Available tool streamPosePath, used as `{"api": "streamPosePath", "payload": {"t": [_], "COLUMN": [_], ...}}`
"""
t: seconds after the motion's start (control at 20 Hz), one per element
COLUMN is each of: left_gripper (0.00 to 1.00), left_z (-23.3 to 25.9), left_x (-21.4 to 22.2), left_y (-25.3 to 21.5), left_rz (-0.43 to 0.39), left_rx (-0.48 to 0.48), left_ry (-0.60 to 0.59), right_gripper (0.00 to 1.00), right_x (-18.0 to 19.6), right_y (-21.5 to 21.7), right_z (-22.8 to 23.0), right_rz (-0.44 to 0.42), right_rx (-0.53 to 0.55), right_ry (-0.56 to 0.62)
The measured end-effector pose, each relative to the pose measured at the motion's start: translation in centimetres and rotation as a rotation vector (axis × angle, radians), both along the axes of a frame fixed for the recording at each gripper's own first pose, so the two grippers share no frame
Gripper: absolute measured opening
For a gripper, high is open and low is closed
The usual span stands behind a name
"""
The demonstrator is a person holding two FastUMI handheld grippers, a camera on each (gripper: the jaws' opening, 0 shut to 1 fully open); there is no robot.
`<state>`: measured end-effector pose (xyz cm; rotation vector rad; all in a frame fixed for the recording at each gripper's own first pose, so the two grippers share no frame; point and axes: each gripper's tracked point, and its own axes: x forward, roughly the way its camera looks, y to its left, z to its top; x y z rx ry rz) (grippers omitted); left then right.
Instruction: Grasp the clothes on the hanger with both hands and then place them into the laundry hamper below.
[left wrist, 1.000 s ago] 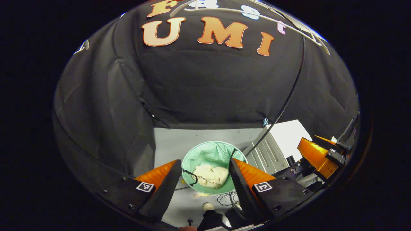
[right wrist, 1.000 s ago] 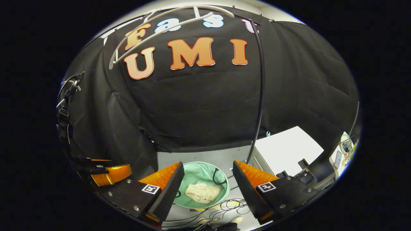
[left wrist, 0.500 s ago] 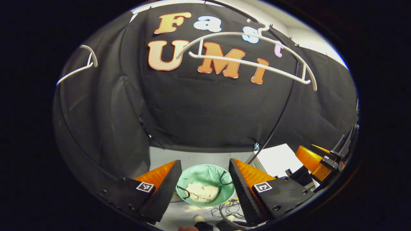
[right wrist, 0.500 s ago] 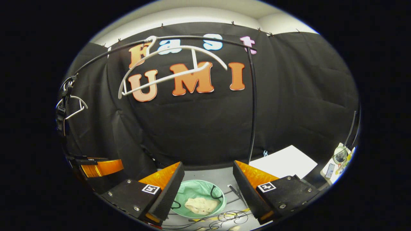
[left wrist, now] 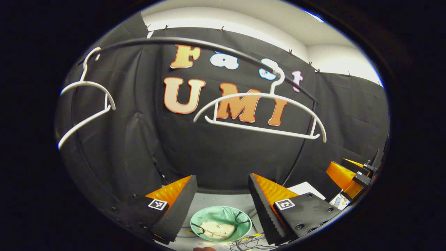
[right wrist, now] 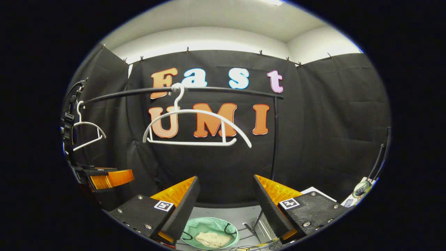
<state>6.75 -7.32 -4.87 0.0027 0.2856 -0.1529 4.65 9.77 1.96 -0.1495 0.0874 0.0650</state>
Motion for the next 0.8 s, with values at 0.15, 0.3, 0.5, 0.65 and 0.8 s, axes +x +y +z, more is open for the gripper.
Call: {"api": "streamPosePath", "payload": {"t": [0.15,0.3,0.5,0.65,0.8], "left_gripper": [0.96,0.99,0.92,0.96,0.96], "left_z": [2.4,2.1,1.9,1.8,1.8], "left_x": [-0.3,-0.3,-0.2,-0.1,-0.1], "left_y": [0.7,0.6,0.8,0.8,0.8], "left_rz": [0.019,0.024,0.027,0.026,0.022], "left_rx": [0.007,0.023,0.044,0.051,0.048], "left_ry": [-0.086,-0.091,-0.090,-0.091,-0.091], "right_gripper": [0.94,0.94,0.95,0.94,0.95], "right_x": [-0.5,-0.9,-0.8,-0.7,-0.8], "right_y": [0.1,0.5,0.6,0.4,0.2], "right_z": [1.4,0.9,0.7,0.8,0.5], "right_rz": [-0.003,0.001,0.000,-0.006,-0.012], "right_rx": [-0.021,-0.027,-0.021,-0.017,-0.020], "right_ry": [-0.048,-0.045,-0.042,-0.042,-0.037]}}
